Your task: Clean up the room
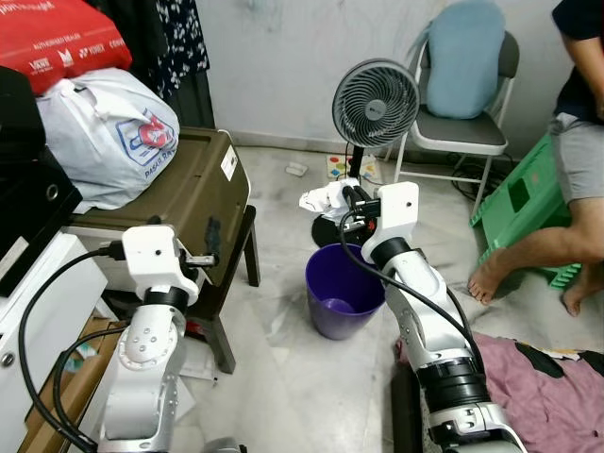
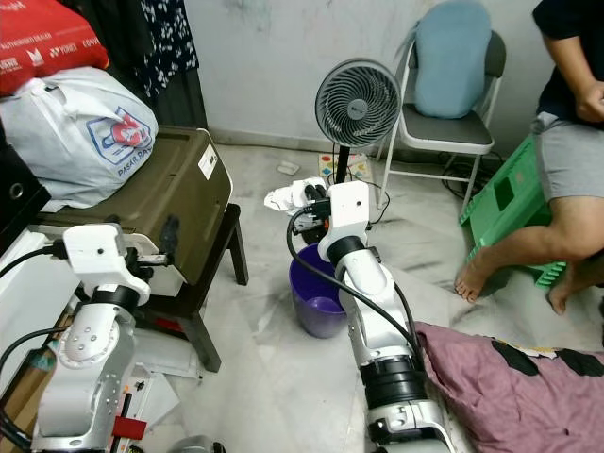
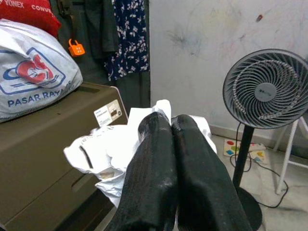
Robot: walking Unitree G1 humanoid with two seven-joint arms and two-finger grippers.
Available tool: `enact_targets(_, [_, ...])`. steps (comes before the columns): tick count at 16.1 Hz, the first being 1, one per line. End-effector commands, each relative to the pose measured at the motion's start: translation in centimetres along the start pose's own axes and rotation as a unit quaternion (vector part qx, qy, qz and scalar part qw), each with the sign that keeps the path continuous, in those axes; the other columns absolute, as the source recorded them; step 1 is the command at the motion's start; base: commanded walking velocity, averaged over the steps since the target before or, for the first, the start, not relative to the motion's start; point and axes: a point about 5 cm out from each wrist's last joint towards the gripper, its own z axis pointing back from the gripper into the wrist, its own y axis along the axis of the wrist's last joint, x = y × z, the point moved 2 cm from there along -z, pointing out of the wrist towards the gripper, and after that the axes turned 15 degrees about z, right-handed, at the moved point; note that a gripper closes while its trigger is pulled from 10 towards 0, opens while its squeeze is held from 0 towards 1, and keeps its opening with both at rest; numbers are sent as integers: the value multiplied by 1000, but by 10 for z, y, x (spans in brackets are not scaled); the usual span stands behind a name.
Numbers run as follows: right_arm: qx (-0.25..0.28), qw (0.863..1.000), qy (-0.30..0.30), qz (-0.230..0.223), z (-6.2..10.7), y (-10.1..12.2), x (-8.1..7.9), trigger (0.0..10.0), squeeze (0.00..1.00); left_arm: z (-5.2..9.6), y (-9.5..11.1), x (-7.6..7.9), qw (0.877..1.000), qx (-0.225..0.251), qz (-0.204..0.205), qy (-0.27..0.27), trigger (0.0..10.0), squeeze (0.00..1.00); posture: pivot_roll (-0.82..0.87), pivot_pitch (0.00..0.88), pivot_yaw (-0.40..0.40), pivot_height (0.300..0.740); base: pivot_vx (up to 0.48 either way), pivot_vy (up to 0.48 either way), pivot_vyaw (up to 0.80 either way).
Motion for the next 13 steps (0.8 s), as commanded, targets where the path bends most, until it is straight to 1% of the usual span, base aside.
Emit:
enact_targets(1, [7,1000,-2,4,-2,4,2,10000,0,-1,2,3,1000,4,1,-9,10000,0,-58,0,-6,740,319,0,0])
enact_targets(10, [10,1000,-1,3,-2,5,1,10000,0,-1,2,4,1000,3,0,-12,10000,0,-59,0,-2,740,328,0,0])
enact_targets(13, [11,1000,-4,-6,-2,4,2,10000,0,-1,2,4,1000,3,1,-12,10000,0,-59,0,-2,740,335,0,0])
